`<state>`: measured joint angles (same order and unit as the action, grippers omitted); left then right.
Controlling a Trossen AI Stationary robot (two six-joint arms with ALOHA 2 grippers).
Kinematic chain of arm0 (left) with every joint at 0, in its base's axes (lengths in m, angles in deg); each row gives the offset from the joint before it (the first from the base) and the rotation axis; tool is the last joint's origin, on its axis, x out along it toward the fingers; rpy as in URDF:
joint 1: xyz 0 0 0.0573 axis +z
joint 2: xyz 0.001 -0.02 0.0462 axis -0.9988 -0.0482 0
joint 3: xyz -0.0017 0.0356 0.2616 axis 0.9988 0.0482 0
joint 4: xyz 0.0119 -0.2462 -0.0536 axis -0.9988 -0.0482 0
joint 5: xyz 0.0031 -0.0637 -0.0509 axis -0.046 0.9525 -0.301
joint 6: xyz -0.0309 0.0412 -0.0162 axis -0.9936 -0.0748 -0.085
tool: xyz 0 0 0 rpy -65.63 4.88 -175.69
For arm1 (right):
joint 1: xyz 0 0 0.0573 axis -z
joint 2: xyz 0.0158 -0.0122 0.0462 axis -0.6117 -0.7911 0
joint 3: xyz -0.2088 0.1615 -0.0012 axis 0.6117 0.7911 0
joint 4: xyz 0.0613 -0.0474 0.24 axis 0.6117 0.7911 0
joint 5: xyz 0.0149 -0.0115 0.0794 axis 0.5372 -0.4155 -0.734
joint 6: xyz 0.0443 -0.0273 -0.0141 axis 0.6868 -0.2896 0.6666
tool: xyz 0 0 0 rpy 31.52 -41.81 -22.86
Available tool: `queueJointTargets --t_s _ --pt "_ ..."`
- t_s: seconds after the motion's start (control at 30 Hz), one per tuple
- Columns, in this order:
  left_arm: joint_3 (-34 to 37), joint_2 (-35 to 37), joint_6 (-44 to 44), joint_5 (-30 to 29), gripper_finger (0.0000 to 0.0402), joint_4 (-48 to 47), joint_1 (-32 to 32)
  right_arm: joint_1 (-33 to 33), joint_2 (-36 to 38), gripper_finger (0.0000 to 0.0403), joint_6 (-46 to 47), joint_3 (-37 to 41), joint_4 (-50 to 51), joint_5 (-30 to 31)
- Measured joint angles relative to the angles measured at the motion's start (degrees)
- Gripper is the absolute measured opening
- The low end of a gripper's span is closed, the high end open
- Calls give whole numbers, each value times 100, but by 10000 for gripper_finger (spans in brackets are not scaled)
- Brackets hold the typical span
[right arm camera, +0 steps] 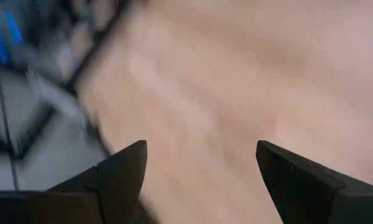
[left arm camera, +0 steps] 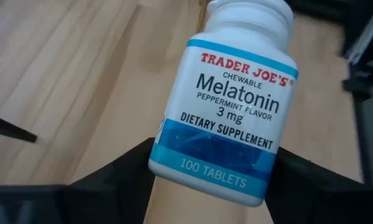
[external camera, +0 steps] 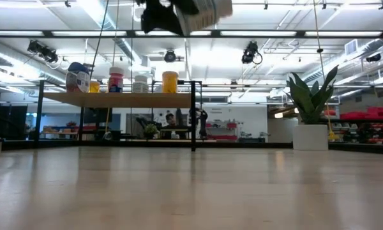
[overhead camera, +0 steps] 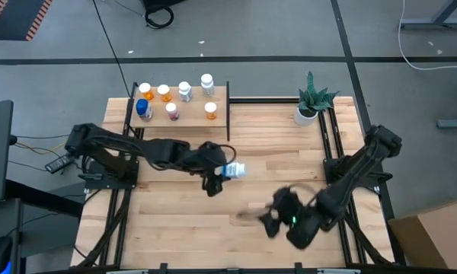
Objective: Pick and place medicine bottles onto shelf by color
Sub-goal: Put the white and blue pill bottle on the shelf
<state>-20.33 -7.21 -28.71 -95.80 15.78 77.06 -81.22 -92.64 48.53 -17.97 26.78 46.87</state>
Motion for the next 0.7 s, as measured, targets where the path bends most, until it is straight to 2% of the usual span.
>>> queueJointTargets --t_s 0.13,0.17,0.23,0.33,0.47,0.53,0.7 --pt "0 309 -183 -113 246 -4 -28 413 623 310 -226 -1 -72 1554" --pt "0 360 -217 -167 247 0 -41 526 776 310 -230 -4 -79 1834" --pt "0 428 -297 -308 253 60 -81 820 1046 310 -244 -5 -75 1976" --pt "2 480 -294 -511 257 229 -167 1377 1255 306 -356 -7 -213 1263" --pt "-2 480 -191 -712 251 277 -272 2150 1277 301 -1052 -4 -1273 -438" --pt "-2 480 -192 -791 250 252 -297 2430 1279 301 -1406 -7 -1647 -1090" --pt "-2 480 -281 -942 256 242 -291 2708 1301 299 -1498 -4 -1706 -1328"
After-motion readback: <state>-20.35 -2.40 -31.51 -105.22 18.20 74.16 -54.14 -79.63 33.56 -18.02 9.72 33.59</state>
